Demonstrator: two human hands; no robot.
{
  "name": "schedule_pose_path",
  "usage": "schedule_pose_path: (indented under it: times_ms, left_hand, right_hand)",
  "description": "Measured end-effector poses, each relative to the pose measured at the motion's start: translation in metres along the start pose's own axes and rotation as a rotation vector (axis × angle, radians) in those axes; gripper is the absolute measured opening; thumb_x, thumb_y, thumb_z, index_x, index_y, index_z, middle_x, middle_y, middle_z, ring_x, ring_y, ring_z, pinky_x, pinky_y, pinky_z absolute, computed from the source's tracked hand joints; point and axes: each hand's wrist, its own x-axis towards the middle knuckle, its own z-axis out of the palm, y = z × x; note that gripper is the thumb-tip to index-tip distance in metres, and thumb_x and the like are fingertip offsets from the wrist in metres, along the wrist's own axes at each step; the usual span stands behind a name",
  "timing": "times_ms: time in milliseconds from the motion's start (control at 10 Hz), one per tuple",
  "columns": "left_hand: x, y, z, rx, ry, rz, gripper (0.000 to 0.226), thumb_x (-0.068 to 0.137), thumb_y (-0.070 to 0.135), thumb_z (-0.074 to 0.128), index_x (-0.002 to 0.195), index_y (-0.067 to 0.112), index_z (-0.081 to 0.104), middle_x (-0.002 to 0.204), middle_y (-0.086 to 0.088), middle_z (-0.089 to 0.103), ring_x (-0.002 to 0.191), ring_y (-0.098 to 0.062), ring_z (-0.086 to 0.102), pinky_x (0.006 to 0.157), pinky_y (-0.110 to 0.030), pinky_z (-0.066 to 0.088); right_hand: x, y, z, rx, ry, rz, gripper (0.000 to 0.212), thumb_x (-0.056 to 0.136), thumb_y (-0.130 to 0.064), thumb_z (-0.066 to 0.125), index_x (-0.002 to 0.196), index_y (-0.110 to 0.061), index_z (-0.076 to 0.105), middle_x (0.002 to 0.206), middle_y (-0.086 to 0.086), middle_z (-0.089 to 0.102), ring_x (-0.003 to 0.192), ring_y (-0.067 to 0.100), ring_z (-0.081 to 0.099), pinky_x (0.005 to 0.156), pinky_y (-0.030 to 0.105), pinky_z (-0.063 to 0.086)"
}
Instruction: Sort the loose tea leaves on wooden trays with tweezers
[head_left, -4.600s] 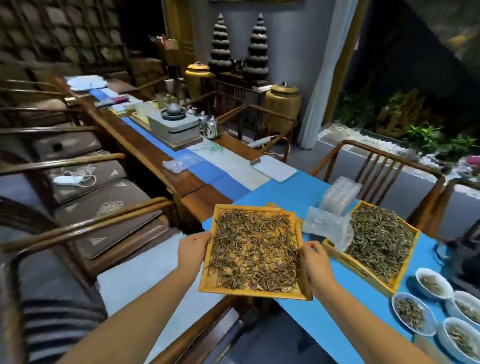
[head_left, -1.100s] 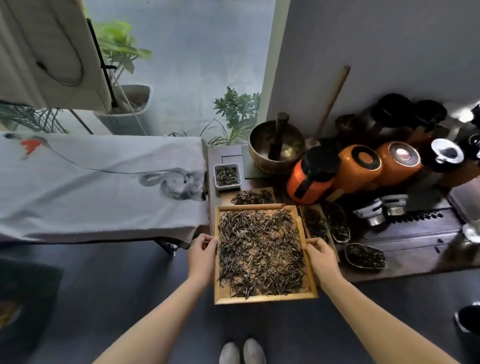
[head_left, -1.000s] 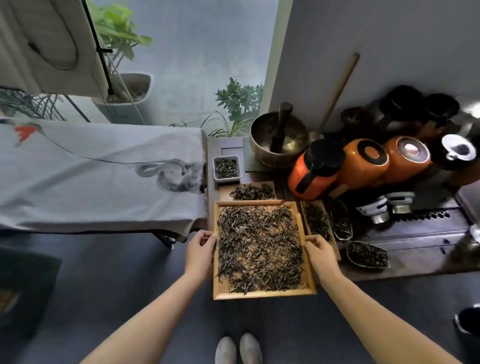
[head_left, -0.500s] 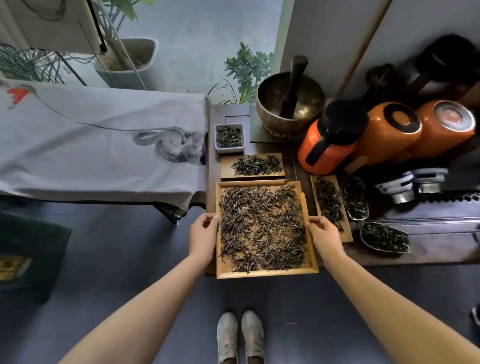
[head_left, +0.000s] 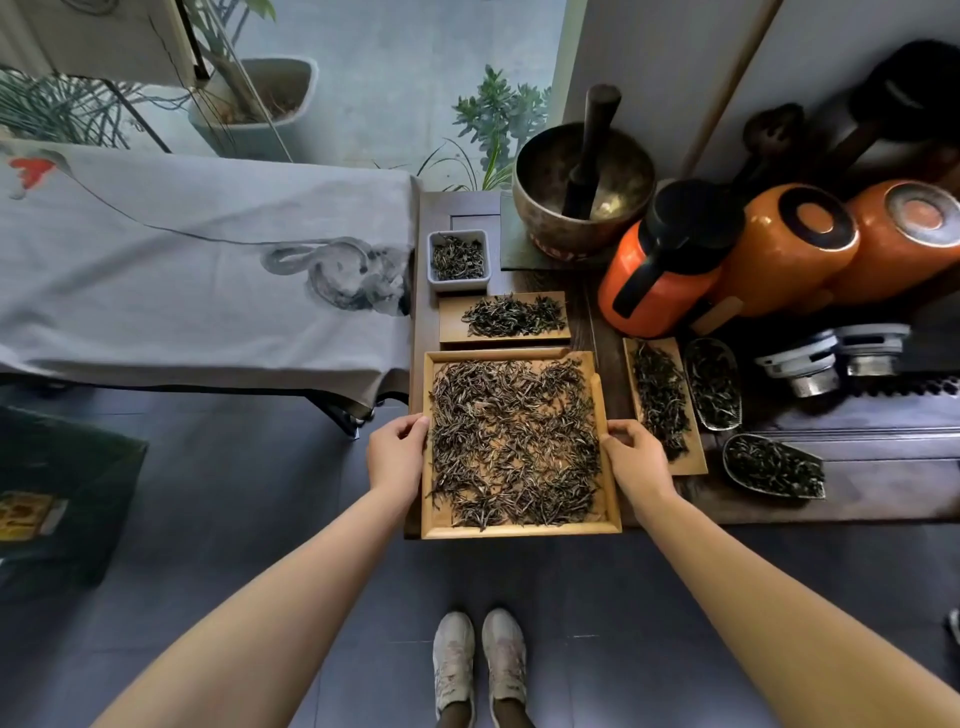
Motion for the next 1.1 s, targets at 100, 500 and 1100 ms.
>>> schedule_pose_path:
  times_ms: [100,500,1100]
  left_hand:
    - [0.002,-0.002,0.002,0.001,0.007,-0.009,0.027,0.091,0.025,0.057,0.110,0.011,0.071,0.110,-0.006,0.071,0.093,-0.016,0.059,0.080,-0.025,0.041]
    - [0.008,-0.002,0.006,0.008,-0.022,-0.009,0.024,0.092,0.027,0.055,0.106,0.014,0.070,0.103,-0.003,0.071,0.081,-0.010,0.057,0.061,-0.022,0.039]
    - [0.006,0.058,-0.041,0.242,-0.167,0.194,0.058,0.075,0.043,0.072,0.126,0.019,0.054,0.129,-0.011,0.053,0.114,-0.027,0.055,0.098,-0.041,0.046]
  right_hand:
    - [0.002,0.000,0.002,-0.038,0.014,-0.008,0.018,0.093,-0.019,0.051,0.109,-0.018,0.061,0.099,0.003,0.065,0.095,0.023,0.059,0.089,0.042,0.051]
    - [0.011,0.000,0.005,-0.097,0.018,0.004,0.016,0.092,-0.022,0.049,0.106,-0.020,0.058,0.079,-0.007,0.059,0.075,0.015,0.054,0.073,0.034,0.045]
    - [-0.012,-0.072,-0.011,-0.363,-0.097,-0.227,0.037,0.084,-0.029,0.061,0.117,-0.014,0.054,0.113,0.011,0.054,0.093,0.021,0.049,0.075,0.028,0.035]
